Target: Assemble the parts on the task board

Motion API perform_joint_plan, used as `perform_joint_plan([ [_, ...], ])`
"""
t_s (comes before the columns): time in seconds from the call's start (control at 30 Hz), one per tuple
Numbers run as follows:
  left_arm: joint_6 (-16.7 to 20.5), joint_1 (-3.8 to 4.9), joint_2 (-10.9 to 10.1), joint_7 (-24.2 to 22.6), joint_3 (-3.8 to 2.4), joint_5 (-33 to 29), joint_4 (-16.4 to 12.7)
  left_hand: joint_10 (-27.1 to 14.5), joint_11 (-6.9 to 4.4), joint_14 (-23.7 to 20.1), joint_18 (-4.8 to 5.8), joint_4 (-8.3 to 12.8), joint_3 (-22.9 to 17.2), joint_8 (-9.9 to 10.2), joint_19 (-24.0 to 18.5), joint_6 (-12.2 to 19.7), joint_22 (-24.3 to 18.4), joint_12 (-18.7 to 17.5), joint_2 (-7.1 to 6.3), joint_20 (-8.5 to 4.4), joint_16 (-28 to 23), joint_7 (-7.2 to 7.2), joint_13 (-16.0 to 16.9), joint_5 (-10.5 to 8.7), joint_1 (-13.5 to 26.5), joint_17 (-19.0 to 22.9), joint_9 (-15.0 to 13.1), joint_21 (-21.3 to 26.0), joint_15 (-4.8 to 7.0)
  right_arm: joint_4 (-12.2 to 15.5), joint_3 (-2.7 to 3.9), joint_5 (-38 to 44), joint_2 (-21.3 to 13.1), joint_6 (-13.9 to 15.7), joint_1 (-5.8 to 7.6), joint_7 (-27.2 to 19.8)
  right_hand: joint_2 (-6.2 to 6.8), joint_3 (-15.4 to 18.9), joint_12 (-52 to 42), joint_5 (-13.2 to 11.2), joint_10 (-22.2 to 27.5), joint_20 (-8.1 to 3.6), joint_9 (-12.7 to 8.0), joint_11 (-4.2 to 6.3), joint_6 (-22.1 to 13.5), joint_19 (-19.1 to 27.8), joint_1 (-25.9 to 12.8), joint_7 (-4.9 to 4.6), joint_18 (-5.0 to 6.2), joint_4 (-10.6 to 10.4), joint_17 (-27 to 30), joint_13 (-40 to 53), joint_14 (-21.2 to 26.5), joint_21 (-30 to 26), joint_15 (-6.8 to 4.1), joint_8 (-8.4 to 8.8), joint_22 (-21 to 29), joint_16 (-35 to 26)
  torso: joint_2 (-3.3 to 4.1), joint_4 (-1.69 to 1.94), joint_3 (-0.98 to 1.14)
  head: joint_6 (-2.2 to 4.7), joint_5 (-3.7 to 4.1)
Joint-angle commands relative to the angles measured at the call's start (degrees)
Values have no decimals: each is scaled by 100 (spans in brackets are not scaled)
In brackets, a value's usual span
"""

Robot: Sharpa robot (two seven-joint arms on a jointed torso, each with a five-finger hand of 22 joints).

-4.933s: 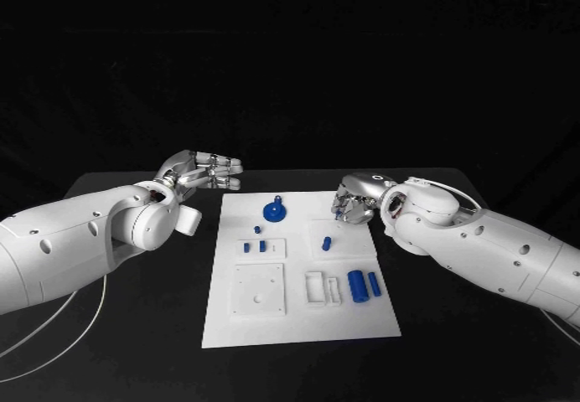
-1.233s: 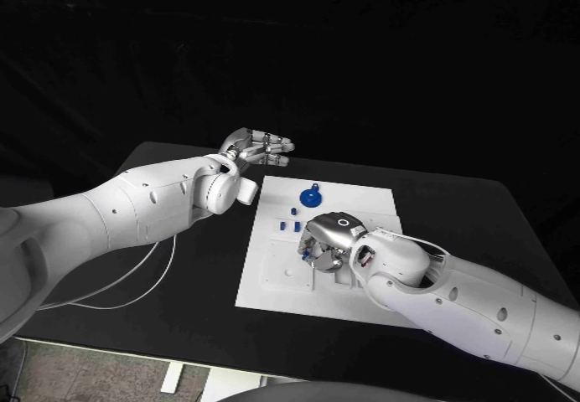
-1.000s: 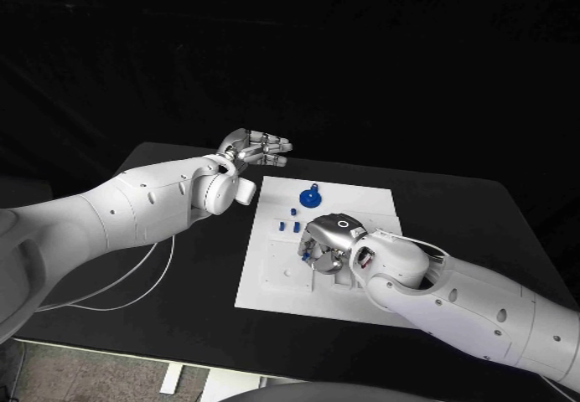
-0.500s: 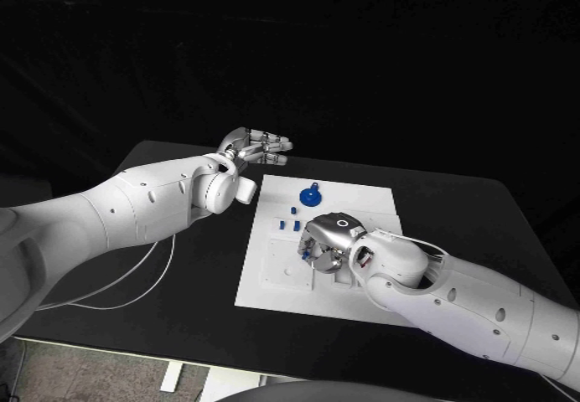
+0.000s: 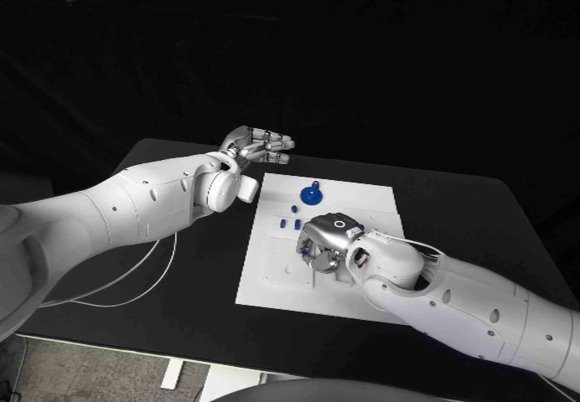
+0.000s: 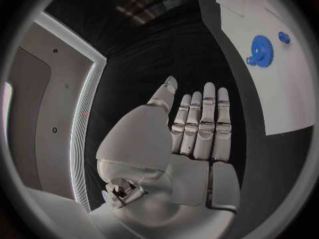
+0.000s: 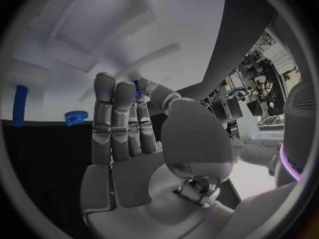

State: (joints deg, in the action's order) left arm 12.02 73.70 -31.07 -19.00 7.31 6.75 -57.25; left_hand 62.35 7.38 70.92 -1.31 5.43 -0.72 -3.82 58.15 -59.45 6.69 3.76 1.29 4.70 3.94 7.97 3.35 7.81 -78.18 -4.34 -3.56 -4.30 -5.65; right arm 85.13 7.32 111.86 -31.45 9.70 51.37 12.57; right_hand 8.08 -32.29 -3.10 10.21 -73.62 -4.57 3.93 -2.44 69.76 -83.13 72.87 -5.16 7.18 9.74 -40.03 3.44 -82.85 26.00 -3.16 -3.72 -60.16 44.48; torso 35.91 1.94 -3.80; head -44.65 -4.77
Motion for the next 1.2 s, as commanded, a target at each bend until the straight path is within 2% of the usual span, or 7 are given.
perform_joint_plan([
  [0.03, -51, 1, 10, -13, -5, -92, -34, -10, 25, -59, 65, 9, 25, 2, 24, -35, -17, -10, 71, 7, -19, -10, 0, 11, -5, 9, -6, -25, -5, -41, -35, 3, -2, -211, -30, 16, 109, 115, -22, 11, 151, 62, -26, -52, -202, -29, -125, -40, 46, -55, 20, -1, 6, -55, 62, 20, 33, -15, 5, -12, 6, -4, 2],
  [0.2, -65, 1, 6, -2, -5, -108, -45, -10, 25, -59, 65, 9, 25, 2, 24, -35, -17, -10, 71, 7, -19, -10, 0, 11, -5, 9, -6, -25, -5, -19, -47, -80, -32, -94, -30, -4, 359, 459, -22, 172, 439, 135, -33, -131, -523, -89, -242, -65, 97, -235, 87, -2, -3, -191, 127, 18, 124, -28, 1, -2, 15, 0, 10],
  [0.23, -71, 1, 4, 0, -5, -114, -46, -10, 25, -59, 65, 9, 25, 2, 24, -35, -17, -10, 71, 7, -19, -10, 0, 11, -5, 9, -6, -25, -5, 0, -48, -63, -40, -33, -30, 18, 417, 921, -22, 569, 519, 145, -29, -114, -673, -116, -287, 67, 106, -347, 106, 3, -13, -234, 132, 9, 159, -29, 2, -3, 18, 3, 14],
  [0.4, -97, 1, -4, 7, -5, -130, -44, -14, 27, -60, 64, -12, 34, 3, 24, -28, -27, -9, 80, 10, -18, -10, 1, 7, 18, 7, -5, -26, -8, 161, -49, -15, -134, 224, -31, 135, 286, 2313, -46, 631, 760, 174, -34, -182, -716, -202, 147, 46, 147, -766, 187, 11, -5, -386, 156, 23, 263, -10, 2, 6, 21, 3, 23],
  [0.63, -109, 1, -16, 9, -5, -136, -27, -21, 28, -66, 62, -14, 35, 3, 24, -26, -32, -9, 80, 12, -18, -10, 1, 4, 14, 8, -6, -27, -9, 444, 13, -10, -340, 515, -30, 193, 333, 2458, -30, 602, 778, 176, -32, -191, -738, -244, 342, 50, 153, -1065, 241, 9, 5, -446, 154, 15, 268, 19, -3, -4, 11, 21, 32],
  [1.0, -138, 1, -23, -5, -5, -139, -11, -22, 30, -101, 53, -12, 31, 3, 35, -21, -48, -9, 92, 14, -26, -7, 1, -1, -8, 14, -5, -36, -18, 623, 604, -271, -697, 745, 58, 167, 584, 1186, -26, 390, 515, 151, -33, -139, -750, -235, 242, -21, 117, -924, 227, 4, 8, -411, 134, 18, 140, 88, 0, 2, 4, 106, 121],
  [1.2, -149, 1, -35, -19, -5, -142, -23, -20, 32, -142, 34, -10, 29, 2, 47, -12, -52, -8, 100, 23, -28, -4, 0, 2, -15, 20, -6, -45, -31, 429, 1111, -780, -941, 68, 174, -124, 511, 1333, -43, 494, 546, 145, -33, -151, -908, -203, 186, 84, 116, -800, 221, 4, 31, -408, 121, 14, 60, 123, 3, -3, 8, 140, 204],
])
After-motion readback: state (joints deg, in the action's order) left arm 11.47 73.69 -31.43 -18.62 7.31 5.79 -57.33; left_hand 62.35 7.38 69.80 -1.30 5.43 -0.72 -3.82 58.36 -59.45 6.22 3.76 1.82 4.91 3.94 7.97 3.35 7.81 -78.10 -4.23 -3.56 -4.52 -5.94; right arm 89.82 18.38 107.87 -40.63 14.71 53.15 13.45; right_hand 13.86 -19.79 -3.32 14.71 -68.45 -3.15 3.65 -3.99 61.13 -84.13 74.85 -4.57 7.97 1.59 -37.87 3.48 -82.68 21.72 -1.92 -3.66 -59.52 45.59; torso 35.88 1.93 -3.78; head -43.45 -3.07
